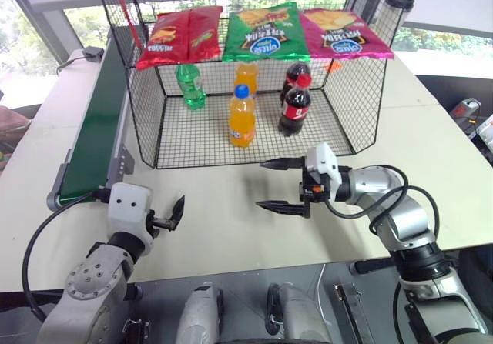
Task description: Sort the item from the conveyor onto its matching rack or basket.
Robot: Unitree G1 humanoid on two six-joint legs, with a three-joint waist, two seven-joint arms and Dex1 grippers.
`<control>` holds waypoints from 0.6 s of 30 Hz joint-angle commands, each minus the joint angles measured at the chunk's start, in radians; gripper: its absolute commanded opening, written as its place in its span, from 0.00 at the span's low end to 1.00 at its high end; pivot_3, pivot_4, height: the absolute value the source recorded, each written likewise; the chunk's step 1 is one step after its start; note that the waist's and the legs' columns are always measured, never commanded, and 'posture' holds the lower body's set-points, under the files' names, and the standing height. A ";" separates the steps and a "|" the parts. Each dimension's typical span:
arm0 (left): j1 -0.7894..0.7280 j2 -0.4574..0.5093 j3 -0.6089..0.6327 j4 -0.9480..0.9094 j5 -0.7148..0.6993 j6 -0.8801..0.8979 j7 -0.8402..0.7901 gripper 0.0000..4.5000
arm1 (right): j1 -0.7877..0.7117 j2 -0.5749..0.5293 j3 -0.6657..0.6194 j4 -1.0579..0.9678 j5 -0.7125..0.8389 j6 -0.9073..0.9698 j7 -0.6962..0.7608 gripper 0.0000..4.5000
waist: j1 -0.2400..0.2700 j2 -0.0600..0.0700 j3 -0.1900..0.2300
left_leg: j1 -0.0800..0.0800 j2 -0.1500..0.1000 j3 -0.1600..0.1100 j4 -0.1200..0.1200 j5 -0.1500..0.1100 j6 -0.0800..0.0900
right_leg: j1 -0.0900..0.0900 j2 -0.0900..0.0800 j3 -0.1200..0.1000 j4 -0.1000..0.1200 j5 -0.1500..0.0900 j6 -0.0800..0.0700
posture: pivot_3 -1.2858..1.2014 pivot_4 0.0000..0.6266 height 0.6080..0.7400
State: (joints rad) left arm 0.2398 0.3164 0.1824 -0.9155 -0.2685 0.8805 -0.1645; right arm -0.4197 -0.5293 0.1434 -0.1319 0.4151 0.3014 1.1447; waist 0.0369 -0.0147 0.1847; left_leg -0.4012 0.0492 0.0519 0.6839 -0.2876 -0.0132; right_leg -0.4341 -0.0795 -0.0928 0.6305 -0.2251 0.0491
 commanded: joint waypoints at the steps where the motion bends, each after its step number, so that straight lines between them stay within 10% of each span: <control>1: 0.003 -0.004 0.022 -0.027 0.010 -0.037 0.010 0.99 | -0.016 0.004 -0.006 -0.030 0.014 0.000 -0.003 1.00 | 0.000 0.000 0.000 | 0.000 0.000 0.000 0.000 0.000 0.000 | 0.000 0.000 0.000 0.000 0.000 0.000 | 0.52 0.24 1.00; 18: 0.005 0.015 0.008 -0.023 0.017 -0.026 0.010 0.99 | -0.002 0.000 -0.011 0.001 0.006 -0.024 0.007 1.00 | 0.000 0.000 0.000 | 0.000 0.000 0.000 0.000 0.000 0.000 | 0.000 0.000 0.000 0.000 0.000 0.000 | 0.52 0.24 1.00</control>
State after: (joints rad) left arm 0.2413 0.3245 0.1841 -0.9149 -0.2606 0.8656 -0.1583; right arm -0.4181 -0.5291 0.1434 -0.1175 0.4148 0.2963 1.1469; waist 0.0370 -0.0147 0.1847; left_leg -0.4011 0.0492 0.0520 0.6839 -0.2875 -0.0132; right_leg -0.4341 -0.0795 -0.0928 0.6305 -0.2251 0.0491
